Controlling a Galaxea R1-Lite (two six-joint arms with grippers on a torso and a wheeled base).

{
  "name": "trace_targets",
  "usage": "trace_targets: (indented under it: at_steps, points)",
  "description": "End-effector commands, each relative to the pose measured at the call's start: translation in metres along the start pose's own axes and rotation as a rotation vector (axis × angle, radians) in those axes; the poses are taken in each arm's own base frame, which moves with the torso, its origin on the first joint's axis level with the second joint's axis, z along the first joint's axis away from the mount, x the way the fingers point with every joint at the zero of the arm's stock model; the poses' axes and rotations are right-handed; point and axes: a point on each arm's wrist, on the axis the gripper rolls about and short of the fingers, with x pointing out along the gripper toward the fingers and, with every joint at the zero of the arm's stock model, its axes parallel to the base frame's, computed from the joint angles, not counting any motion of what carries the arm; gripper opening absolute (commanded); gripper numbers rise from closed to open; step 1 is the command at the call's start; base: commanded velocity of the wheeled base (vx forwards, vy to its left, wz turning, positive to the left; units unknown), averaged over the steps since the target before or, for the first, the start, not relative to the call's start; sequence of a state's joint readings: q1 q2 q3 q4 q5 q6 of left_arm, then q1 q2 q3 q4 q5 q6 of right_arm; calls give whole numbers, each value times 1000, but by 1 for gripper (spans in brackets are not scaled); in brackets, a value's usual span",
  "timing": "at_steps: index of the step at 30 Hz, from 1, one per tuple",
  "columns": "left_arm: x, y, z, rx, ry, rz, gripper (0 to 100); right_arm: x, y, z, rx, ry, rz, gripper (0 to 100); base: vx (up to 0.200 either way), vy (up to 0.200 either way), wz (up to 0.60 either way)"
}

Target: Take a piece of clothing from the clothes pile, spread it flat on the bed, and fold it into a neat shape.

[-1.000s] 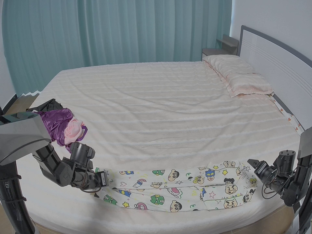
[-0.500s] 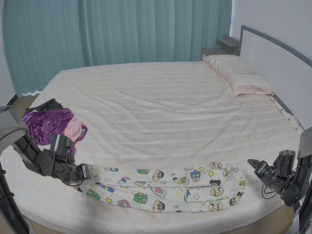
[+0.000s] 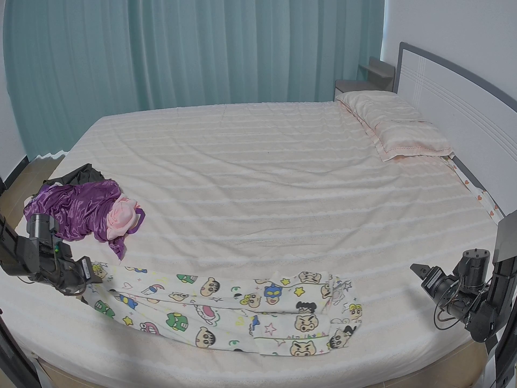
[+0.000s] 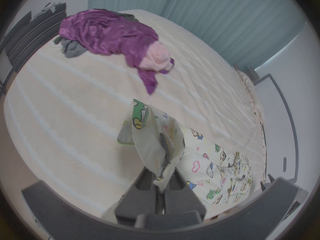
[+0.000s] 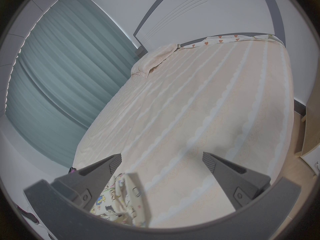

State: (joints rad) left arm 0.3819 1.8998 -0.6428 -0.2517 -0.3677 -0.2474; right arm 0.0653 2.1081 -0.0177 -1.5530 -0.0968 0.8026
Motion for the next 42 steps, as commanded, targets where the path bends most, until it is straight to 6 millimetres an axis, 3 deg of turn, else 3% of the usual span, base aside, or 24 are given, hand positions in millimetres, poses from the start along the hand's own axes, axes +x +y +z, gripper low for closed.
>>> trace_targets:
  at_steps: [1, 4, 7, 14, 29, 30, 35, 42]
  points:
    - [-20, 34, 11, -85, -68, -4, 0, -3, -2, -1, 1, 7, -10, 100, 0, 0, 0]
    - [-31, 52, 19, -131, -118, -6, 0, -3, -2, -2, 0, 9, -10, 100, 0, 0, 0]
    - [-34, 55, 22, -137, -137, -4, 0, -3, -2, -2, 0, 7, -9, 100, 0, 0, 0]
    - [-45, 37, 20, -88, -161, -29, 0, -3, -2, -1, 1, 5, -11, 100, 0, 0, 0]
    - [-40, -88, -37, 187, -69, -109, 0, -3, -2, -1, 1, 4, -10, 100, 0, 0, 0]
    - [-37, -104, -44, 220, -67, -103, 0, -3, -2, -1, 1, 4, -10, 100, 0, 0, 0]
    - [-22, -135, -66, 294, -36, -71, 0, -3, -2, -1, 1, 3, -11, 100, 0, 0, 0]
    - [11, -192, -111, 378, 21, -55, 0, -3, -2, -1, 1, 3, -11, 100, 0, 0, 0]
